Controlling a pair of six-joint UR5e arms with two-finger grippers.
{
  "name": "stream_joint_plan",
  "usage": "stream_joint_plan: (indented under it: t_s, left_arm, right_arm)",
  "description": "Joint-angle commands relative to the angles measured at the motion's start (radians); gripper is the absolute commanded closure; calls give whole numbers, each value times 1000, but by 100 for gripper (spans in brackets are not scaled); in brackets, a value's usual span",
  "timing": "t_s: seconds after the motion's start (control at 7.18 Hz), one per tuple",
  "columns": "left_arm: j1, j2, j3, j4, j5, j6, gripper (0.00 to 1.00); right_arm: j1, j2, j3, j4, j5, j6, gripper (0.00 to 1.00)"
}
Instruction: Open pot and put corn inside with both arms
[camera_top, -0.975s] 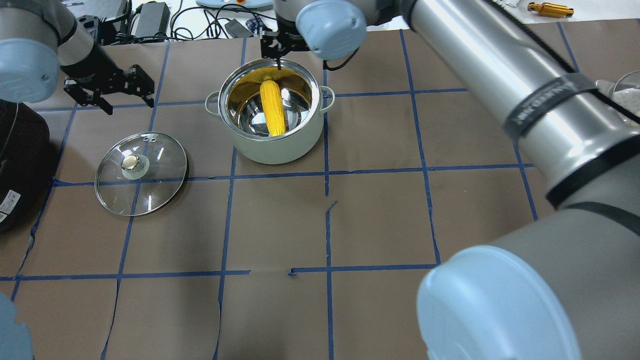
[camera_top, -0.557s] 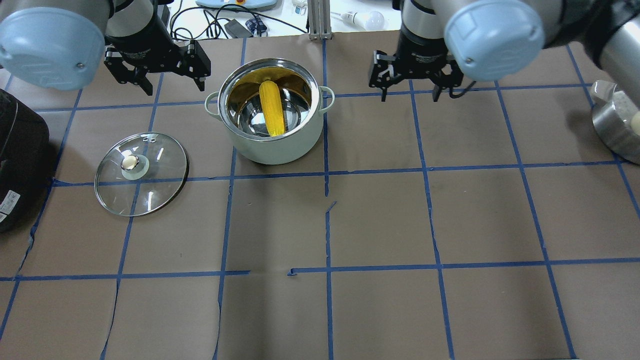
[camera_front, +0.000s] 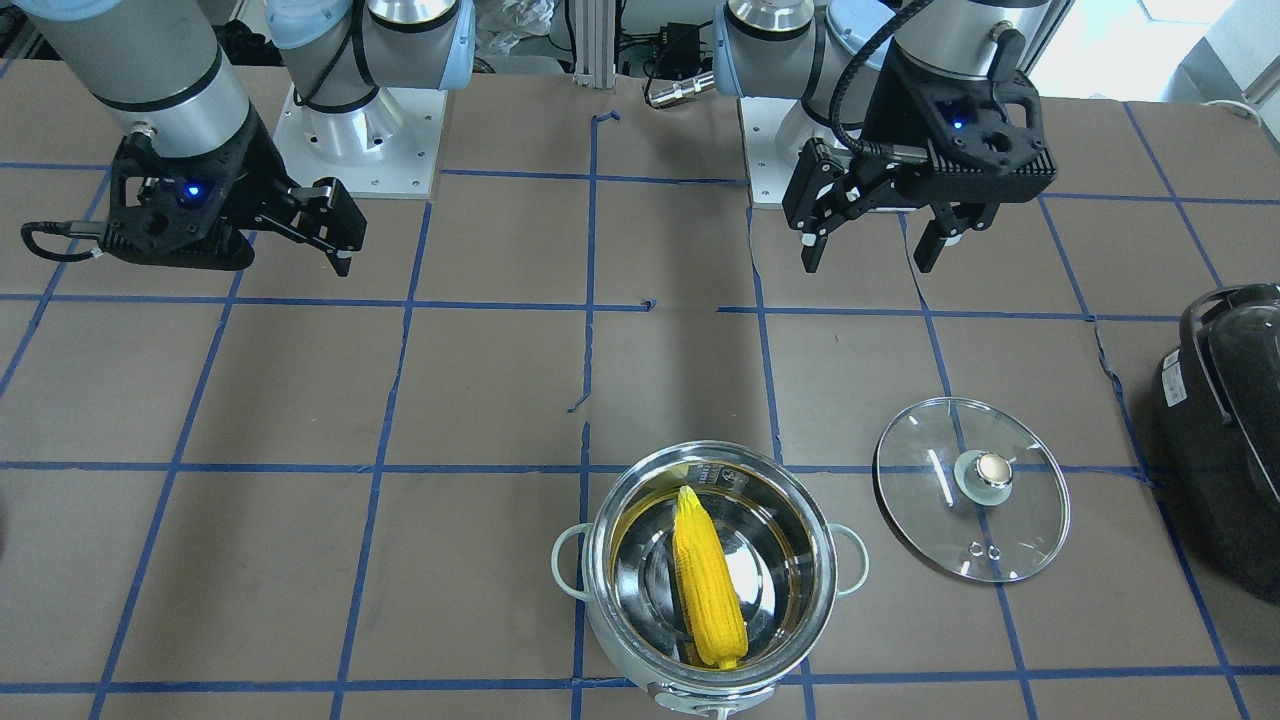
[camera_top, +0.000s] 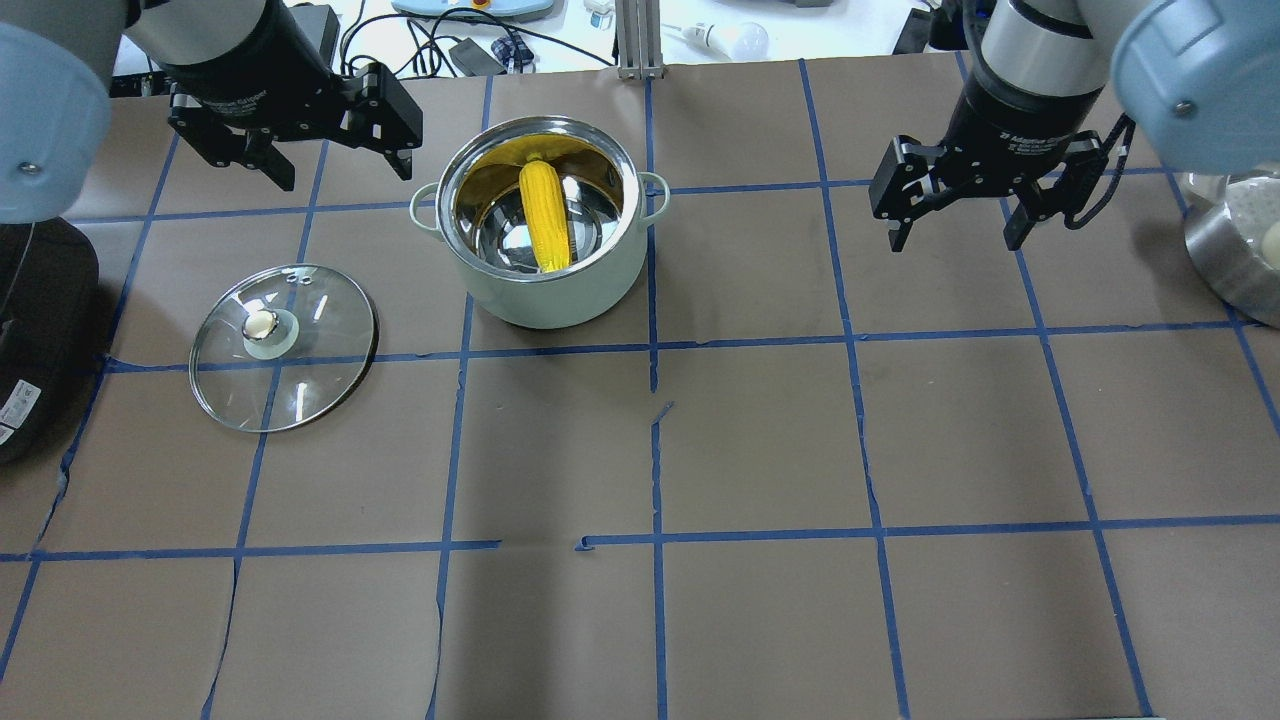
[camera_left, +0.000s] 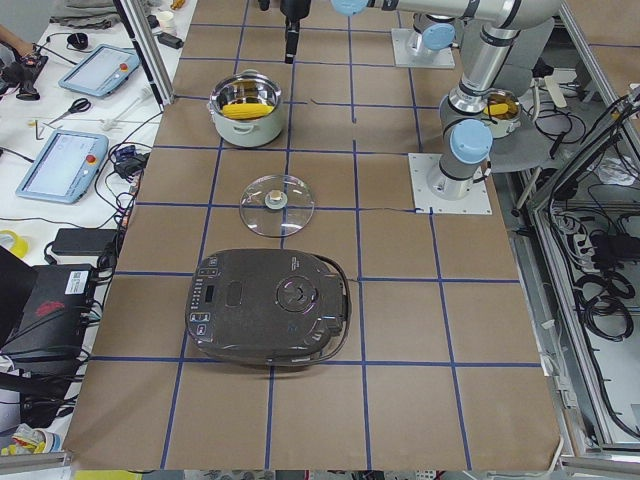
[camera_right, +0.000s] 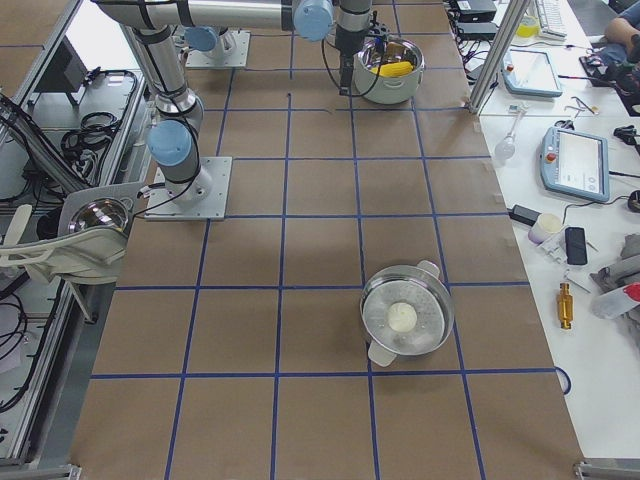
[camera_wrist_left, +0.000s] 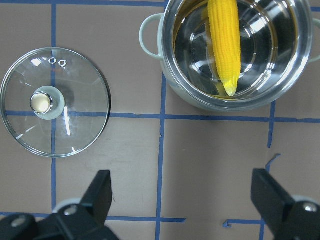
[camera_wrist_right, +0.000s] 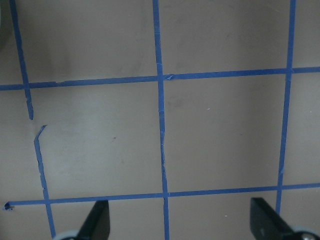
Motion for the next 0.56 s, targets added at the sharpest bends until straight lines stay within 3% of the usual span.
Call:
stream_joint_plan:
  t_s: [0.0, 0.42]
  left_arm:
    - [0, 6, -4, -3, 0, 1, 0]
    - [19, 9, 11, -20, -4, 15, 0]
  right_arm:
    - [-6, -25, 0, 28, 2, -8, 0]
    - [-6, -28, 0, 28, -3, -6, 0]
